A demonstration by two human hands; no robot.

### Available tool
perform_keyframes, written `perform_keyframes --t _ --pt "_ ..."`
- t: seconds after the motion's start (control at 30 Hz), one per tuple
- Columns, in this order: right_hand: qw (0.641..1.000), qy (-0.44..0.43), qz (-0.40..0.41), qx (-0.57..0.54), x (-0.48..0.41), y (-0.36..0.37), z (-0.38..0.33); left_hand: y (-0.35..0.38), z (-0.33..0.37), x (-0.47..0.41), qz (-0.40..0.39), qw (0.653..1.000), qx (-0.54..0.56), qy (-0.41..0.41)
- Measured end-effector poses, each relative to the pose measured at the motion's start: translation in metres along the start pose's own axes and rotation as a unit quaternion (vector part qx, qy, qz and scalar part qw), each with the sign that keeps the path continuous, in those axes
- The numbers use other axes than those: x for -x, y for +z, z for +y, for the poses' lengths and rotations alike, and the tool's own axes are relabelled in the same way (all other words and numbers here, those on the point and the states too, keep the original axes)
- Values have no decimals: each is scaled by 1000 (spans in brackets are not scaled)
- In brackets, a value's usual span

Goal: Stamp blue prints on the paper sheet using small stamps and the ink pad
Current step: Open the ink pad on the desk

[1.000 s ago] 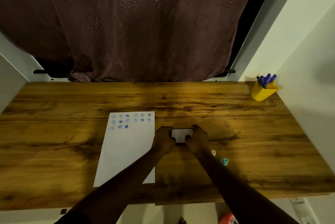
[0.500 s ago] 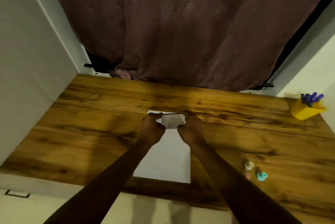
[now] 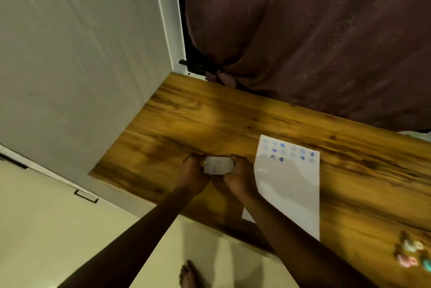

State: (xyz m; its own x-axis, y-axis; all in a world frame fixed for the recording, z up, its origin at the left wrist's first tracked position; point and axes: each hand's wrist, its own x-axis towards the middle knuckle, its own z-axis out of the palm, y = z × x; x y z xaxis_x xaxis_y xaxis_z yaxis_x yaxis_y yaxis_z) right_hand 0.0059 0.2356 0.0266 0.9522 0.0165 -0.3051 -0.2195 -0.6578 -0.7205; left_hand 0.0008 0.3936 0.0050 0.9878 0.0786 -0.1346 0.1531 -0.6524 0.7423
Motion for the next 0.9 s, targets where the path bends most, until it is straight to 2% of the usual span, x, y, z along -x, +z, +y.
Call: perform_keyframes --t 0.2,0.43,0.57,0.73,0.9 --pt "998 -6 49 47 2 15 11 4 -7 6 -36 998 -55 19" --pt "991 -57 -24 119 -11 4 35 5 -10 11 -62 990 -105 73" --pt "976 -97 -68 182 -23 -8 42 -4 -17 4 -113 981 -124 98" --pt "968 -148 -139 150 -38 -27 43 -13 -21 -10 -136 974 -142 113" --pt "968 -137 -184 104 -46 -40 47 -21 -19 -21 -146 973 -132 119"
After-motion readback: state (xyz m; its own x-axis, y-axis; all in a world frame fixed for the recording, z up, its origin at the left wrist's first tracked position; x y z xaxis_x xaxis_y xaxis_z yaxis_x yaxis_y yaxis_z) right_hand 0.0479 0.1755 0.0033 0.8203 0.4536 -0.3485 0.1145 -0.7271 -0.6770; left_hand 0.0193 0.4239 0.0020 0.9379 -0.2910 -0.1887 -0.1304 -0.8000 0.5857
